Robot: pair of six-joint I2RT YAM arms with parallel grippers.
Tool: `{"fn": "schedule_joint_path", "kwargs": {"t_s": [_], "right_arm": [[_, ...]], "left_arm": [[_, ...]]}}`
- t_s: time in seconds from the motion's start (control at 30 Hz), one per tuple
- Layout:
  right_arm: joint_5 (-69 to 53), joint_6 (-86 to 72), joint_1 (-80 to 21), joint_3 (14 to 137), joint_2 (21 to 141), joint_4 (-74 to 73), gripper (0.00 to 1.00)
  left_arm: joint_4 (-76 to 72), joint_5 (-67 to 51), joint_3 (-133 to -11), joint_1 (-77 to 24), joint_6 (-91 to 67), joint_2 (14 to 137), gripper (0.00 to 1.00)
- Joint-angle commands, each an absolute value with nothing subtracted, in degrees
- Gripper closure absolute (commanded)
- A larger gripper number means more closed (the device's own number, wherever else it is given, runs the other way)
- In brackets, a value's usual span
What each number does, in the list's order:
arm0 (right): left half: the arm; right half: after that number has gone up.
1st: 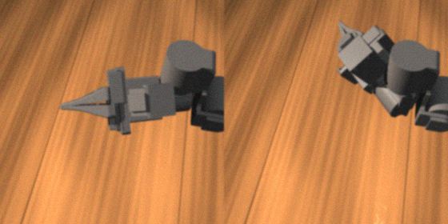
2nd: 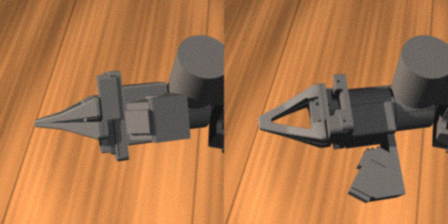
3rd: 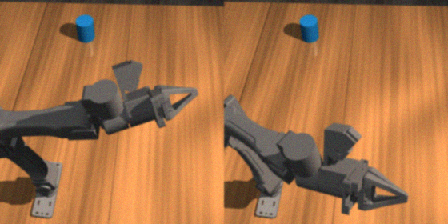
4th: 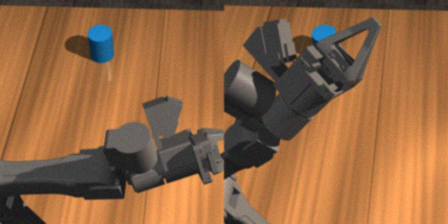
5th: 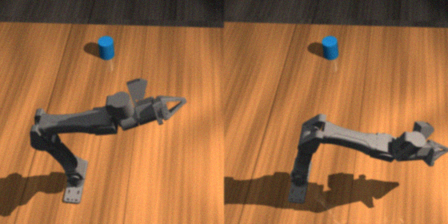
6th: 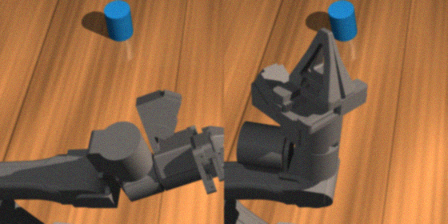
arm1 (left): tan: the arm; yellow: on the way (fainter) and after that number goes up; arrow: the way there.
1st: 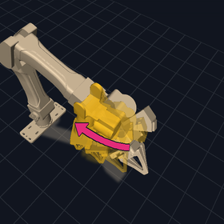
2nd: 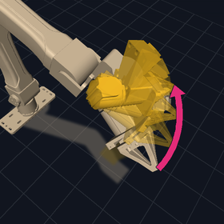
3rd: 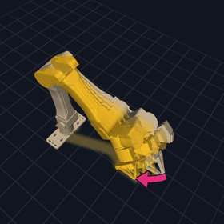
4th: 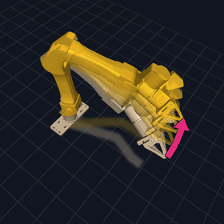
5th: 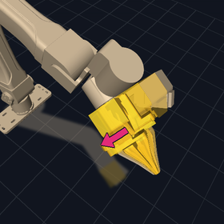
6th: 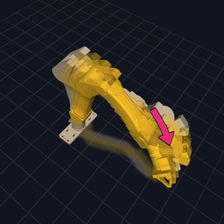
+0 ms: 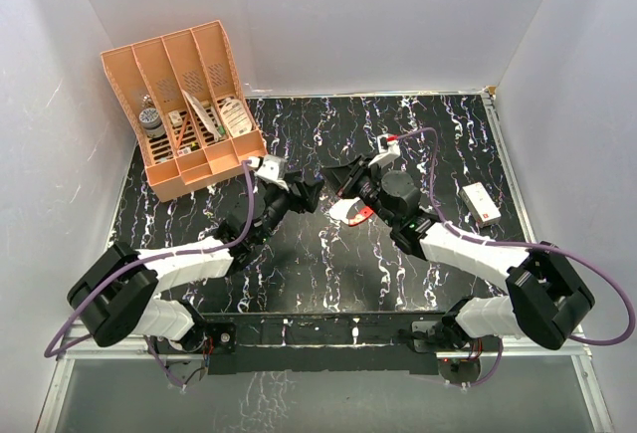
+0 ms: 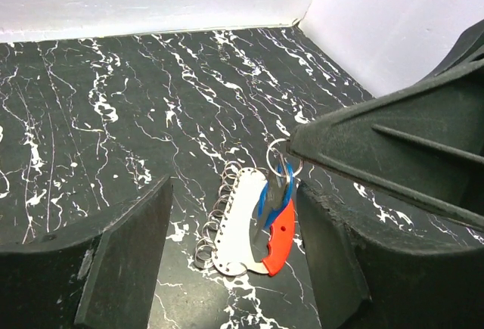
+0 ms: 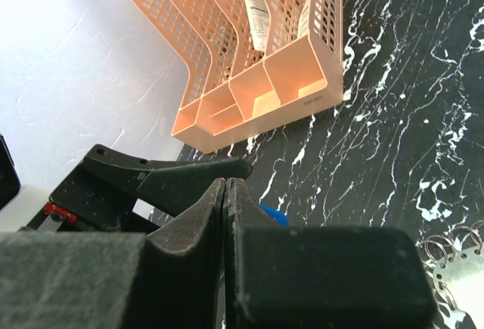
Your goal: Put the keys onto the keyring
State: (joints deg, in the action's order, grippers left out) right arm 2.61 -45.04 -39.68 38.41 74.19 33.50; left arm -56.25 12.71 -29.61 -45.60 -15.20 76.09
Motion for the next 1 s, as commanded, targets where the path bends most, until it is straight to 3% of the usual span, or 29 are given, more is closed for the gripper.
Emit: {"fn": "schedule_joint_path", "kwargs": {"t_s": [0.0,0.5,0.97], "right_arm": [[2.00,-45.94,-39.67,37.66,71.54,35.78,1.00],[1.73,-46.22,-39.81,35.90,70.47,34.81,1.00],[1.38,-46.23,-39.90,35.77,70.38,34.98,1.00]], "left_arm": [[-60.15,13.62,-31.99,-45.83,-14.07,76.44,0.36],[-62.85,13.89,-31.57,-45.85,-13.53,76.85,0.54],[-62.21,10.60,-32.32,-45.88,-13.88,77.60,0.48]]}}
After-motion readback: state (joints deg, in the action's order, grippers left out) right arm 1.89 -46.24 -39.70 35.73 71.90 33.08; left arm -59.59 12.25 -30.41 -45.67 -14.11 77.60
